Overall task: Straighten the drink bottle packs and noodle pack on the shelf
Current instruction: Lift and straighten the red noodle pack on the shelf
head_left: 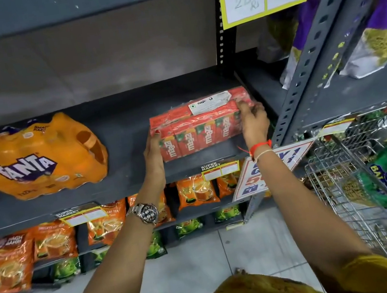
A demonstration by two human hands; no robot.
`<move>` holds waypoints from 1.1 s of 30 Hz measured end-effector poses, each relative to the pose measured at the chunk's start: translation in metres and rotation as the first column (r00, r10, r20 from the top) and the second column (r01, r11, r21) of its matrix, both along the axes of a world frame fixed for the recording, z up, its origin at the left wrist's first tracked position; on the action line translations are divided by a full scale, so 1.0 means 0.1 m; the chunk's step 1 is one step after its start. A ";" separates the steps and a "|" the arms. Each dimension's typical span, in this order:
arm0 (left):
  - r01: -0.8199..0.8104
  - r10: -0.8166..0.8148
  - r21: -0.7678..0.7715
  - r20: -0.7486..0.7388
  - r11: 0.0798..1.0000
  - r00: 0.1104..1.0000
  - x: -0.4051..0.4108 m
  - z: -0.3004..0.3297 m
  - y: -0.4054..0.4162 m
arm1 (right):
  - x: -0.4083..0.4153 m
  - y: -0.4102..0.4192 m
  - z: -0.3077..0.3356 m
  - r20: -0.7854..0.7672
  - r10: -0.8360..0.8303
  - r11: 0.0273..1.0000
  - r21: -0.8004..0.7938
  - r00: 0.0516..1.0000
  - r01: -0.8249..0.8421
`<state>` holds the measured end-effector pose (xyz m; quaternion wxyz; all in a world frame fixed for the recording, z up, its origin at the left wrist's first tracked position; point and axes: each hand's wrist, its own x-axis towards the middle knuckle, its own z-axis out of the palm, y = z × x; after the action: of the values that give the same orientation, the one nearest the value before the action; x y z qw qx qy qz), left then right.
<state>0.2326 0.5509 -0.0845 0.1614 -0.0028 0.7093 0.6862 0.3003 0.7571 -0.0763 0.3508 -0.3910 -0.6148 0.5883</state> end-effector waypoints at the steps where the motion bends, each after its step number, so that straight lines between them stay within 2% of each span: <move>1: -0.001 0.001 0.006 -0.007 1.000 1.000 0.01 0.00 -0.01 | 0.04 -0.01 0.00 0.002 -0.008 1.000 0.007 1.000 0.008; 13: 0.031 -0.032 -0.005 -0.046 0.999 0.998 0.17 -0.08 -0.08 | 0.30 -0.16 -0.03 -0.042 -0.017 0.999 -0.043 0.999 0.015; 20: 0.074 -0.072 0.050 -0.028 0.996 0.997 0.15 -0.04 -0.12 | 0.32 -0.24 -0.01 -0.051 -0.030 0.995 -0.093 0.998 0.025; 23: 0.052 -0.043 0.121 -0.078 0.991 0.996 0.22 -0.02 -0.24 | 0.41 -0.47 -0.02 -0.172 -0.162 0.981 -0.135 0.972 0.139; 25: -0.017 0.036 0.140 -0.135 0.990 0.990 0.33 -0.04 -0.40 | 0.48 -0.71 -0.11 -0.235 -0.271 0.961 -0.118 0.933 0.250; 26: -0.066 0.091 0.151 -0.166 0.986 0.982 0.38 -0.08 -0.55 | 0.48 -0.92 -0.15 -0.250 -0.273 0.962 -0.098 0.929 0.256; 29: -0.254 0.292 0.189 -0.213 0.949 0.932 0.43 -0.21 -1.12 | 0.37 -1.58 -0.28 -0.241 -0.115 0.992 0.013 0.964 0.122; 31: -0.401 0.442 0.207 -0.224 0.892 0.869 0.35 -0.22 -1.52 | 0.24 -1.99 -0.31 -0.230 0.083 0.992 0.109 0.970 -0.059; 33: -0.514 0.561 0.232 -0.242 0.826 0.792 0.18 -0.19 -1.97 | 0.03 -2.38 -0.27 -0.227 0.291 0.950 0.182 0.929 -0.253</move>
<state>0.2510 0.3541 -0.1037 -0.1506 -0.0881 0.6398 0.7485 0.3032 0.5193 -0.1035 0.3687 -0.1970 -0.6561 0.6283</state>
